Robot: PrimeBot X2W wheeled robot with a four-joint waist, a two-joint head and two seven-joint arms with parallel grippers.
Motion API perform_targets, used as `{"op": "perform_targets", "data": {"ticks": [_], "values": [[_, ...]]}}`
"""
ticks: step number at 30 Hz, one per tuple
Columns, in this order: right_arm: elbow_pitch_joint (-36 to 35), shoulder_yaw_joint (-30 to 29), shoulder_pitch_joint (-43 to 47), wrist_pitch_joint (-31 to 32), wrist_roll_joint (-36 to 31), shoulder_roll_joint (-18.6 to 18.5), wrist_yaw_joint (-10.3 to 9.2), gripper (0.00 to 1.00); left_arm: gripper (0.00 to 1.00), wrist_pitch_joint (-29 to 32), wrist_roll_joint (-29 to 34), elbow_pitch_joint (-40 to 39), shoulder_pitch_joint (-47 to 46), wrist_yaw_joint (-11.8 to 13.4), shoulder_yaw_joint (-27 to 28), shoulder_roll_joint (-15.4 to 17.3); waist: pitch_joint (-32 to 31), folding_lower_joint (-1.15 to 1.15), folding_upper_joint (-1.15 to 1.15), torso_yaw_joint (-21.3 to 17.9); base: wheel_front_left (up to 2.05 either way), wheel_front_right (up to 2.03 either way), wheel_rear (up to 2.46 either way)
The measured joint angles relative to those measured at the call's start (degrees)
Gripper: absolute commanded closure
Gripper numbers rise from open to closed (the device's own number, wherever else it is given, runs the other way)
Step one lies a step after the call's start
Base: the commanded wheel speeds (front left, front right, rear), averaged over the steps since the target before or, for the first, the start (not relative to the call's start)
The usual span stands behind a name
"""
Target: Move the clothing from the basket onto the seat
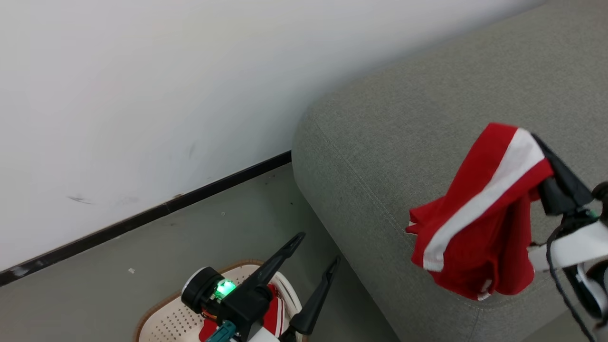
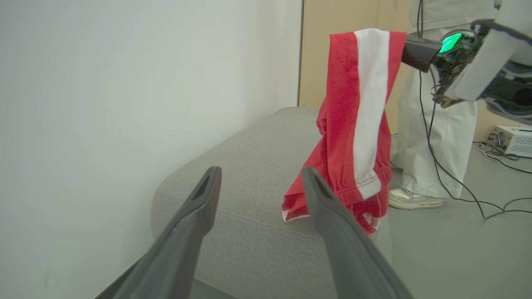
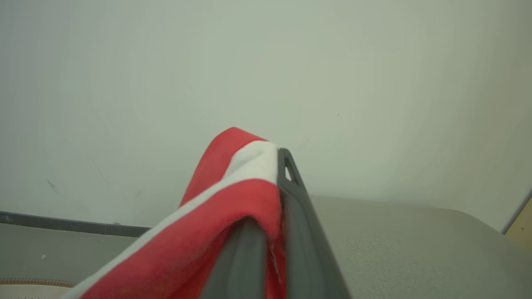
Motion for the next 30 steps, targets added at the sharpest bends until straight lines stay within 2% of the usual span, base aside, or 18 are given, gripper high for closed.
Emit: {"op": "perform_targets", "data": {"ticks": [8, 15, 23, 30], "values": [[4.66, 0.94, -14.49, 1.65, 4.88, -2.87, 0.0, 1.0, 0.0, -0.05, 1.82, -1.48, -0.34, 2.12, 1.9, 1.32, 2.6, 0.0, 0.0, -0.94, 0.0, 0.0, 0.0], [11.6, -2.65, -26.18, 3.94, 7.56, -6.02, 0.0, 1.0, 0.0, 0.31, 3.3, -3.33, -1.4, 2.79, 2.05, 2.59, 5.07, 0.0, 0.0, -0.34, 0.0, 0.0, 0.0], [20.37, -7.51, -32.16, 4.56, 7.56, -9.35, 0.0, 1.0, 0.0, 1.34, 5.24, -5.52, -1.51, 3.09, 0.82, 3.15, 7.84, 0.0, 0.0, 1.62, 0.0, 0.0, 0.0], [26.03, -12.22, -33.04, 3.66, 7.55, -11.74, 0.0, 1.0, 0.0, 2.45, 6.02, -6.94, -3.11, 3.02, 0.01, 3.49, 10.25, 0.0, 0.0, 3.61, 0.0, 0.0, 0.0]]}}
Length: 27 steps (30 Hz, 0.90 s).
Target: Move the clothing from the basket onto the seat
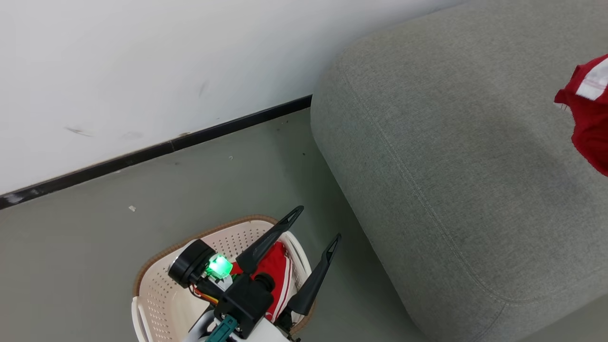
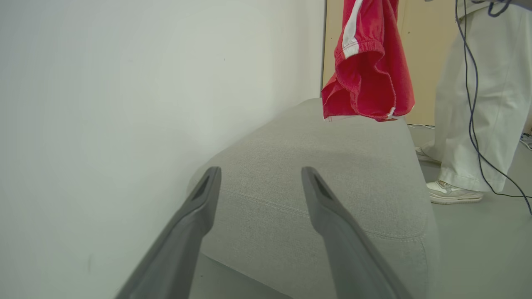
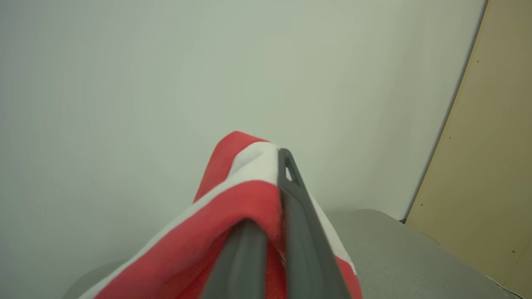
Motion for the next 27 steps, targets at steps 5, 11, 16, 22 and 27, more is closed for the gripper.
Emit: {"op": "perform_targets", "data": {"ticks": [5, 11, 16, 22, 27], "values": [[2.96, -1.98, -0.32, -1.07, -0.18, -2.99, 0.0, 1.0, 0.0, 0.71, 0.73, -0.99, -0.74, -0.16, -0.12, 0.79, 1.72, 0.0, 0.0, 1.24, 0.0, 0.0, 0.0], [4.94, -3.03, -0.29, -2.77, -0.73, -3.38, 0.0, 1.0, 0.0, 1.37, 1.19, -1.51, -2.31, -0.96, -0.45, 1.0, 3.8, 0.0, 0.0, 2.31, 0.0, 0.0, 0.0], [8.32, -3.42, 1.08, -3.68, -0.96, -1.34, 0.0, 1.0, 0.0, 1.88, 1.69, -2.03, -3.76, -1.03, -0.49, 1.1, 5.43, 0.0, 0.0, 2.95, 0.0, 0.0, 0.0], [12.51, -3.49, 5.22, -3.96, -0.93, 3.13, 0.0, 1.0, 0.0, 2.31, 1.7, -2.33, -4.54, -1.49, -0.38, 1.36, 7.17, 0.0, 0.0, 3.59, 0.0, 0.0, 0.0], [13.95, -2.41, 7.9, -4.36, -0.94, 5.81, 0.0, 1.0, 0.0, 2.38, 1.88, -2.52, -5.64, -1.52, -0.05, 1.37, 8.38, 0.0, 0.0, 3.96, 0.0, 0.0, 0.0]]}}
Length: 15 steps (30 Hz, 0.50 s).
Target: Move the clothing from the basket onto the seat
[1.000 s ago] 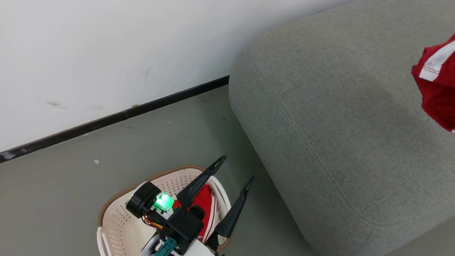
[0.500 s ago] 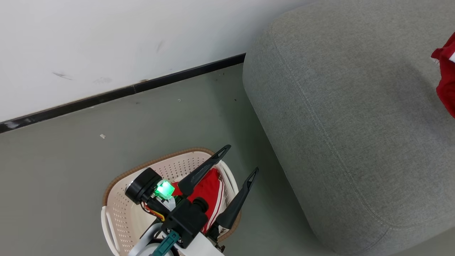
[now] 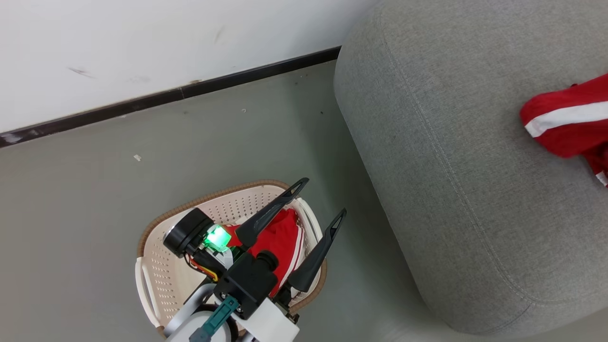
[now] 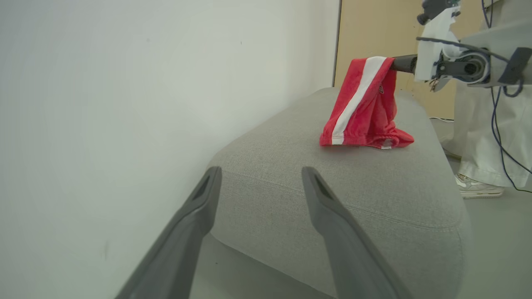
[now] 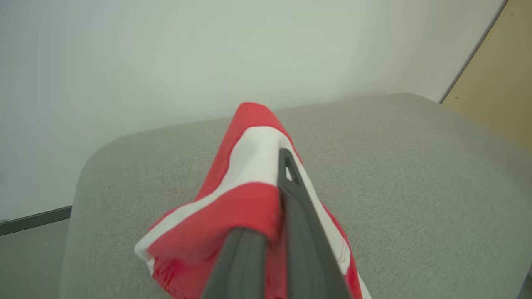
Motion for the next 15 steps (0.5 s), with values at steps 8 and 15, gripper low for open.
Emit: {"op": "perform_targets", "data": {"ticks": [8, 15], "values": [[1.85, 1.29, 2.46, -0.04, 0.25, 4.12, 0.0, 1.0, 0.0, -0.02, 0.23, 0.05, -0.87, -0.42, 0.4, 0.04, 1.48, 0.0, 0.0, 0.17, 0.0, 0.0, 0.0], [1.82, 1.0, 2.68, -0.04, 0.16, 5.92, 0.0, 0.81, 0.0, -0.14, 0.22, 0.86, -1.7, -0.44, 0.57, 0.02, 1.77, 0.0, 0.0, 0.57, 0.0, 0.0, 0.0]]}}
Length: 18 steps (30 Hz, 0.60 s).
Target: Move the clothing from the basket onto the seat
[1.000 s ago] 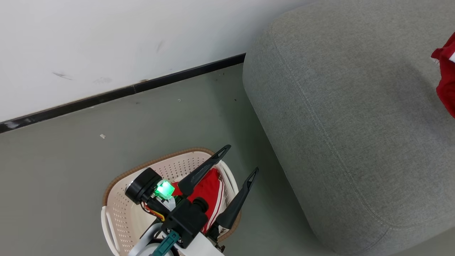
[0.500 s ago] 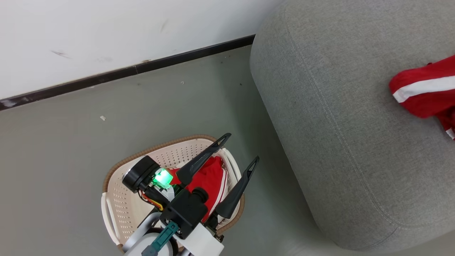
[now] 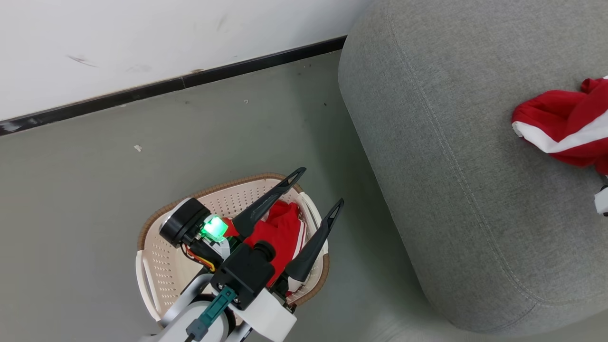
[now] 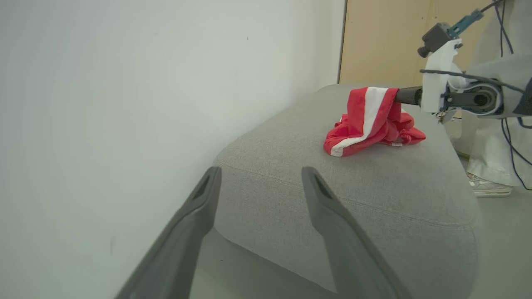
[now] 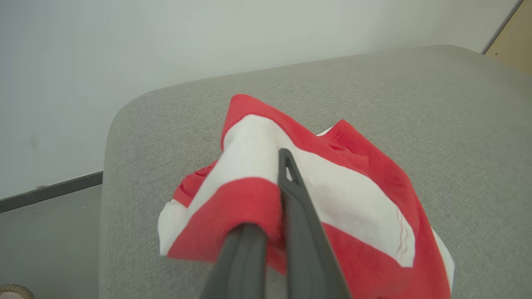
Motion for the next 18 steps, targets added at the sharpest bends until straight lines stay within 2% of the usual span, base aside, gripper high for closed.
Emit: {"op": "perform_targets", "data": {"ticks": [4, 5, 6, 7, 18], "values": [[-0.12, -0.62, 1.4, 0.0, -0.01, 0.83, 0.0, 0.5, 0.0, -0.48, -0.01, 0.36, -0.21, 0.0, 0.13, -0.05, -0.03, 0.0, 0.0, 0.25, 0.0, 0.0, 0.0], [-0.21, -0.89, 1.98, 0.0, -0.02, 1.2, 0.0, 0.24, 0.0, -0.51, -0.01, 0.45, -0.21, 0.0, 0.18, -0.07, -0.05, 0.0, 0.0, 0.29, 0.0, 0.0, 0.0], [-0.2, -1.03, 2.37, 0.0, -0.02, 1.56, 0.0, 0.04, 0.0, -0.7, -0.01, 0.51, -0.21, 0.0, 0.29, -0.09, -0.07, 0.0, 0.0, 0.31, 0.0, 0.0, 0.0], [-0.27, -1.24, 2.81, 0.0, -0.02, 1.79, 0.0, 0.0, 0.0, -0.92, -0.01, 0.57, -0.21, 0.0, 0.35, -0.11, -0.08, 0.0, 0.0, 0.33, 0.0, 0.0, 0.0], [-5.8, -1.14, 7.5, -0.01, -1.79, 3.9, 0.0, 0.0, 0.0, -2.31, -0.63, 1.93, -0.19, 0.29, 1.78, -0.13, -0.75, 0.0, 0.0, -0.22, 0.0, 0.0, 0.0]]}}
